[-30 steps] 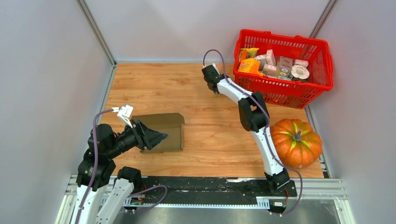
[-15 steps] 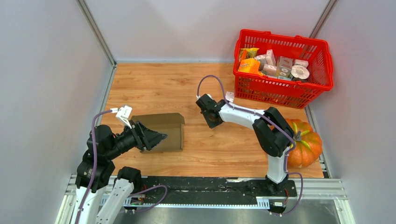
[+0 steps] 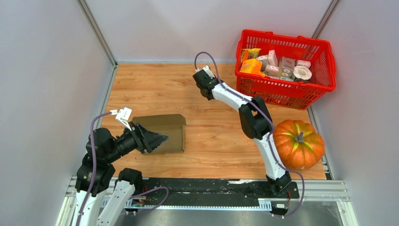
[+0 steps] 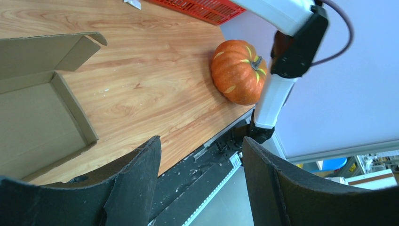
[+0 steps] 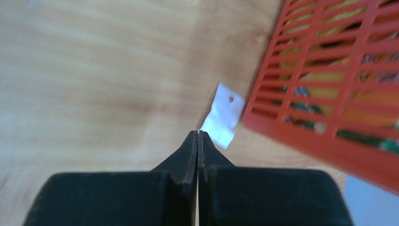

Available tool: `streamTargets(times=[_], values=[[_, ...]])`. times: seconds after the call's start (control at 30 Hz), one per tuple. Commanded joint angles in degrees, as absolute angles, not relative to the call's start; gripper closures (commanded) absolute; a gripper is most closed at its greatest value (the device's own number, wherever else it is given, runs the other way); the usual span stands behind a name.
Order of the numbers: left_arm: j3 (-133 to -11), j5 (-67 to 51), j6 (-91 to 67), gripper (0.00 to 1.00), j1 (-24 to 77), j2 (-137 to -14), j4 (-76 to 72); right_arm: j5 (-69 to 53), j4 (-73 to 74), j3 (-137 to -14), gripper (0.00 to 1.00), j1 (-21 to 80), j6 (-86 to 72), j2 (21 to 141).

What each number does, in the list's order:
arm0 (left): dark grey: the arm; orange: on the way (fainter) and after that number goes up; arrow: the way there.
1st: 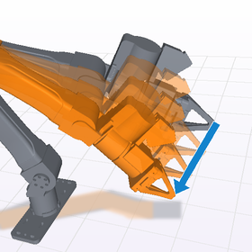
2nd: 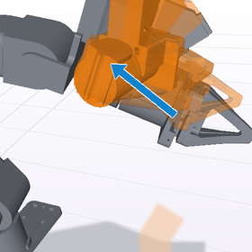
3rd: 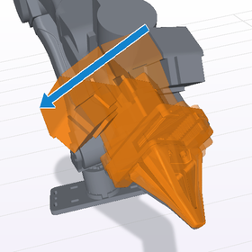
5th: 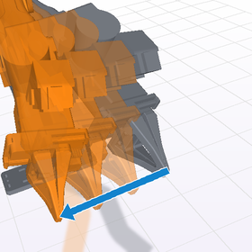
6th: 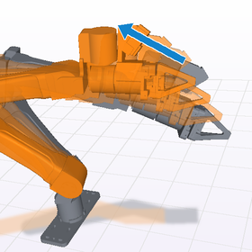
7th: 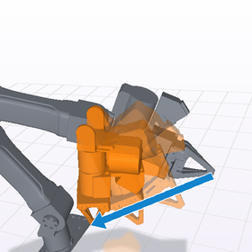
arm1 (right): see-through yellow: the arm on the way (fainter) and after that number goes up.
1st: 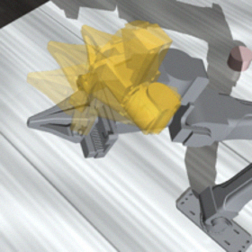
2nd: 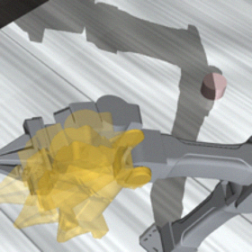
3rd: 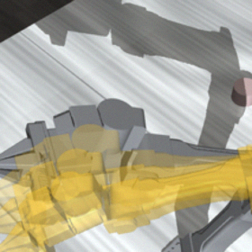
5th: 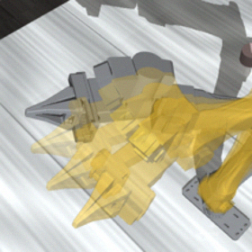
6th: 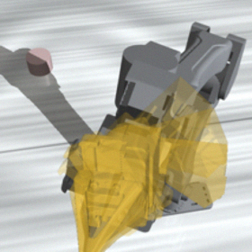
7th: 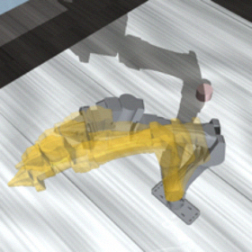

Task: Fold the paper box

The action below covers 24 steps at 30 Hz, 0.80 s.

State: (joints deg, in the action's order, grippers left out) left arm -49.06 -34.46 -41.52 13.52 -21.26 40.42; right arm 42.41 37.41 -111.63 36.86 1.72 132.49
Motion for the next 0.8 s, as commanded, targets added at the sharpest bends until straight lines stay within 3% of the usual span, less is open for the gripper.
streamTargets(times=[0.0, 0.23, 0.77], values=[[-50.1, -36.1, -41.6, 0.28, 13.4, -20.6, 38.8, 50.5, 36.7, -118.3, 1.0, 33.1, 10.0, 137.7], [-49.7, -36.0, -40.7, 0.28, 13.3, -20.7, 38.9, 51.4, 35.2, -122.2, 1.0, 29.7, 14.1, 142.5], [-50.4, -36.5, -41.3, 0.28, 13.3, -20.7, 39.3, 39.2, 40.9, -111.5, 1.0, 29.8, 5.1, 138.0]])
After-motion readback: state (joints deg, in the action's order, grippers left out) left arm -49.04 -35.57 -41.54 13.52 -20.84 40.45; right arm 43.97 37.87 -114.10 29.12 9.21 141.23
